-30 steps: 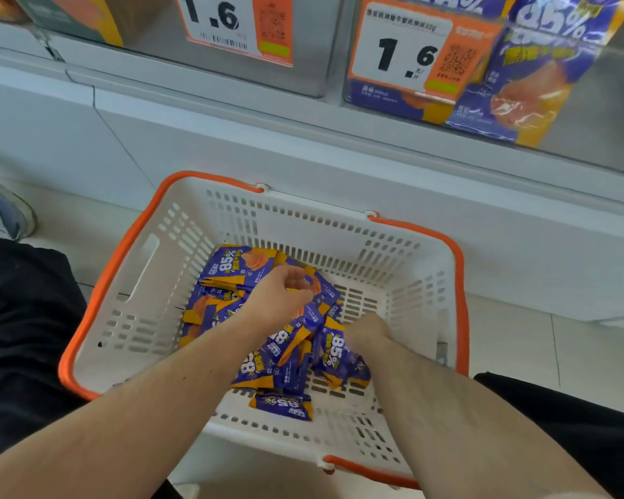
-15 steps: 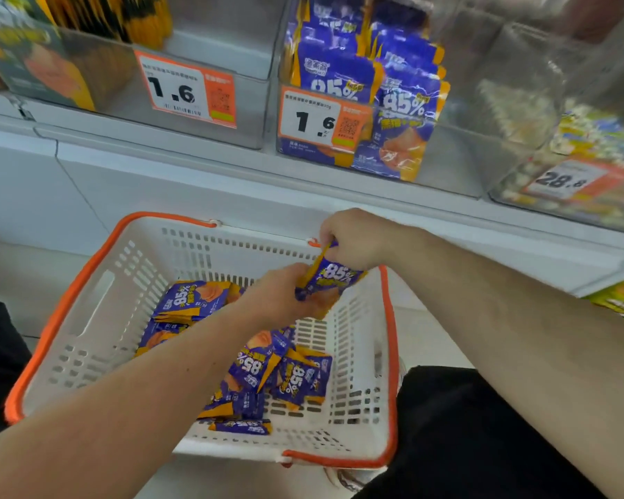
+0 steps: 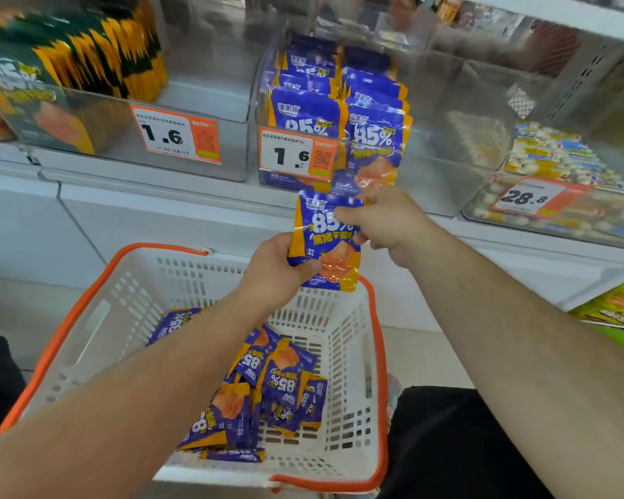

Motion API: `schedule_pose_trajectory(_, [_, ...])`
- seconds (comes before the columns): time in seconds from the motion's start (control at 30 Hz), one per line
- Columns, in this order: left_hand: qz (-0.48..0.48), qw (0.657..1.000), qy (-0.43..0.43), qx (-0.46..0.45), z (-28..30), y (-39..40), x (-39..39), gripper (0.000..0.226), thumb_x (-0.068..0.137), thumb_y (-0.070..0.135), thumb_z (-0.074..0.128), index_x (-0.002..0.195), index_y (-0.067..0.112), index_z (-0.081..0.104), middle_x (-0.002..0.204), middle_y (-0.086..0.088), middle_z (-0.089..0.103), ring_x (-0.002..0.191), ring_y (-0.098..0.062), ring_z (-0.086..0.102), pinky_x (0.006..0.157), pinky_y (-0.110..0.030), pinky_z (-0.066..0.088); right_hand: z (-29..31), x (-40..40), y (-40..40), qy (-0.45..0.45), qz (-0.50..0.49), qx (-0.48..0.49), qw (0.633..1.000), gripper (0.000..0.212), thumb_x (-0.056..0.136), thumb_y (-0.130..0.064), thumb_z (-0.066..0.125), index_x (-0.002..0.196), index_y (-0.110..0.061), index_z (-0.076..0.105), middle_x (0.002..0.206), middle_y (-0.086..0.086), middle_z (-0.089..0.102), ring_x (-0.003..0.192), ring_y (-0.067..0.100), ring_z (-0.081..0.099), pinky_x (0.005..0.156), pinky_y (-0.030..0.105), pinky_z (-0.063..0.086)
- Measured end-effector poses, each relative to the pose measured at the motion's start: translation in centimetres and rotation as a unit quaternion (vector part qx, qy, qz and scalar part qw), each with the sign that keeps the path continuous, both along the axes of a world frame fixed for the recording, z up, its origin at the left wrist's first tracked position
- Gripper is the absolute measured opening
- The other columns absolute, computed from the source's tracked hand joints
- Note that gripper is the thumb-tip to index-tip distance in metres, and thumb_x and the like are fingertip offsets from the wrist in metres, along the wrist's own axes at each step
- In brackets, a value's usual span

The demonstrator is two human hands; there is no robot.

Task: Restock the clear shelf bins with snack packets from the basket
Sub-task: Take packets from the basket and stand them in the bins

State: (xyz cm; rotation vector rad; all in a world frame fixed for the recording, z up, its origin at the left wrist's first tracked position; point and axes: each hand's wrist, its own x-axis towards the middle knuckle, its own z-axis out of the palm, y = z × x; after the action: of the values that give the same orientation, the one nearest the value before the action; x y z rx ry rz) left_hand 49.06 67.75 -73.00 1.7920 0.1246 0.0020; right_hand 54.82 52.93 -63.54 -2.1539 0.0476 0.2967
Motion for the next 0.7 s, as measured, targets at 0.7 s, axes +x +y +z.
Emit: schedule_pose_trajectory(0.7, [-0.019, 1.000, 0.023, -0.011, 3.4, -0.3, 4.3, 0.046, 0.088, 0.025, 0.072, 0.130, 0.021, 0.055, 0.107, 0.013, 0.067, 0.087, -0.001, 0.063, 0.067, -0.019, 0.045, 3.5, 6.3, -1.0, -0.306, -0.173, -0.102, 0.931, 0.025, 0.099, -0.022, 0.046, 0.120, -0.012, 0.056, 0.109, 0.005, 0.066, 0.106, 0.027, 0.057, 0.089, 0.028, 0.036])
